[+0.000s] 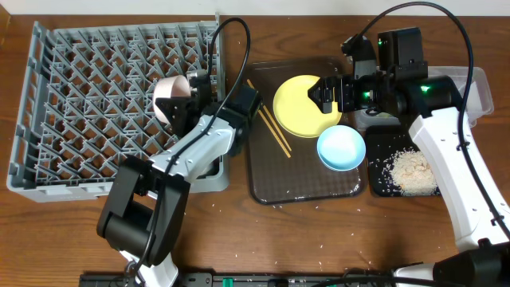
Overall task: Sort waste into correct bins and load items into the dishwasher
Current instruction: 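Carry the pink-white bowl left and stand it in the rack, then release the bowl and move the left gripper to the light-blue bowl, then grasp the rim of the light-blue bowl with the left gripper, then lift the light-blue bowl and carry it over the rack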
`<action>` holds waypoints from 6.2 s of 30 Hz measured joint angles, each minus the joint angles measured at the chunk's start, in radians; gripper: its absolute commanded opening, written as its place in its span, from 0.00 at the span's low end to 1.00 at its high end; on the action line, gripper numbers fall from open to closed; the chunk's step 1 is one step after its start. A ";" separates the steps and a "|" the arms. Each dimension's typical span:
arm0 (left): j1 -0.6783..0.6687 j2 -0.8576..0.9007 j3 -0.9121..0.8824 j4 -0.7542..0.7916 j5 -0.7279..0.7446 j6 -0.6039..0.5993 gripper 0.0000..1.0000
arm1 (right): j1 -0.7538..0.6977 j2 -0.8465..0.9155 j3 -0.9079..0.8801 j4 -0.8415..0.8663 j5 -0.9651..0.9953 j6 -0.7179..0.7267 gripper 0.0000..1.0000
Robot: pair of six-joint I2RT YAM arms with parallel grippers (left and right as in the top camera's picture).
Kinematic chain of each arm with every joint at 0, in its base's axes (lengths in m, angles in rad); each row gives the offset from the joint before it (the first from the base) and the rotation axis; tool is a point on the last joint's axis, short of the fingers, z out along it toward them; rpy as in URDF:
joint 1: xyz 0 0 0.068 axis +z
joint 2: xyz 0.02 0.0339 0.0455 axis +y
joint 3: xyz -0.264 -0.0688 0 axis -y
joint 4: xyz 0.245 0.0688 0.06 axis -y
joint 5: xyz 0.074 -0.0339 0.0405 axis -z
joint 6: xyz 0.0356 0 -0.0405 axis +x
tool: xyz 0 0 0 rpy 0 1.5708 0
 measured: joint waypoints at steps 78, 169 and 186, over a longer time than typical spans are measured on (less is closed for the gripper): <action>-0.092 -0.184 0.005 0.214 1.525 -0.181 0.73 | -0.340 -0.068 0.261 -0.100 0.169 0.150 0.99; 0.105 0.145 0.498 0.081 0.159 0.255 0.07 | -0.497 -0.107 0.280 -0.225 0.366 0.231 0.99; 0.103 0.347 0.497 0.103 -0.077 0.315 0.07 | -0.497 -0.107 0.280 -0.225 0.366 0.231 0.99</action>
